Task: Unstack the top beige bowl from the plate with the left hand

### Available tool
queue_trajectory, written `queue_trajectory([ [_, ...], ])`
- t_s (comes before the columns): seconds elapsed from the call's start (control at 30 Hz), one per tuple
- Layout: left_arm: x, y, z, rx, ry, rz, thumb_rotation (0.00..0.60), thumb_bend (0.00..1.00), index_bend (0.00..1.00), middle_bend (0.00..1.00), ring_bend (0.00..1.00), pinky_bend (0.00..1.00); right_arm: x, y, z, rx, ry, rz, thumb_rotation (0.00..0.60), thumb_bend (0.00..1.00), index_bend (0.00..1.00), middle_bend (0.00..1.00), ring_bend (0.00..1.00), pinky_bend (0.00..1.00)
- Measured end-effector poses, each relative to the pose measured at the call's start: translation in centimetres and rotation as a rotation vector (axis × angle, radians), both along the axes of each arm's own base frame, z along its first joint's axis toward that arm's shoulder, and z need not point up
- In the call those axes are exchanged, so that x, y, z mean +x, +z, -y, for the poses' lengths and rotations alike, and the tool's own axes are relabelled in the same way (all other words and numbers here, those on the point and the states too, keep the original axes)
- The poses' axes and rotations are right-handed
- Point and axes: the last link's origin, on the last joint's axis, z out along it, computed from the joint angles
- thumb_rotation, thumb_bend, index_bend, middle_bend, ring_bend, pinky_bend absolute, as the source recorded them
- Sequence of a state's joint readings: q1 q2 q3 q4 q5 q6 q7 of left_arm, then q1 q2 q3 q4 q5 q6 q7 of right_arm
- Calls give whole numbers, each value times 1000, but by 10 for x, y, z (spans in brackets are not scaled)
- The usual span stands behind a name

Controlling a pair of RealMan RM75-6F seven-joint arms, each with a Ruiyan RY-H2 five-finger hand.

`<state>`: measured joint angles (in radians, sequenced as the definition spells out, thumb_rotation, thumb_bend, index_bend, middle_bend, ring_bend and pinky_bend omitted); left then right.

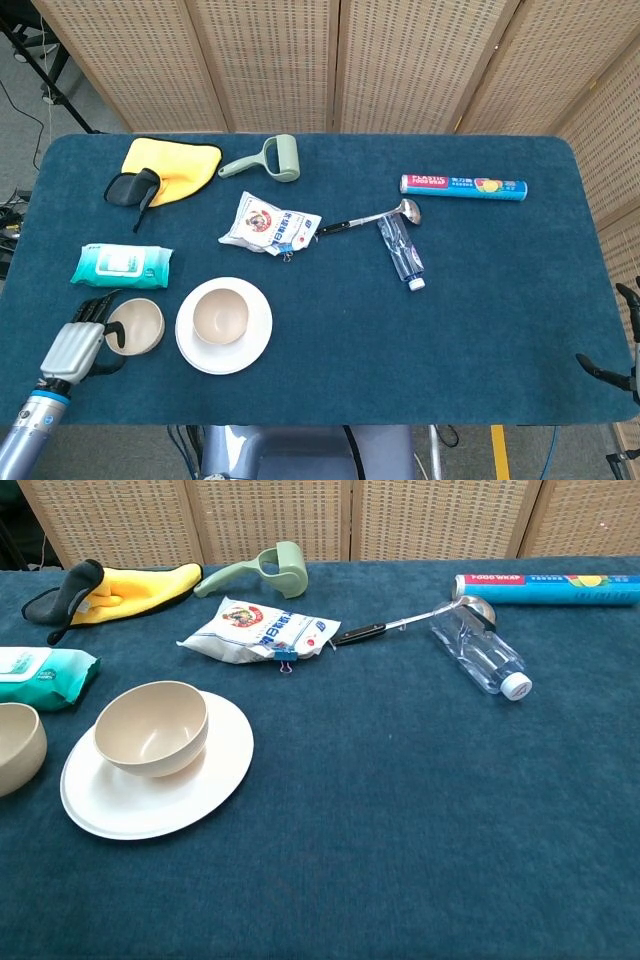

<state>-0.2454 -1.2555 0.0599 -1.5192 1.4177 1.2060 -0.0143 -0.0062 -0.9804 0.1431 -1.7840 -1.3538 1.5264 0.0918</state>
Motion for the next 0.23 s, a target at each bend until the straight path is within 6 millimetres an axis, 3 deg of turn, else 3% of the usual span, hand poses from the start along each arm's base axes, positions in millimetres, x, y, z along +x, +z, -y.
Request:
queue_trajectory([
  [0.23,4,14,7,24,-3,12,600,84,312,0,0,0,0,0,0,1,2,6,600,0,87,0,0,0],
])
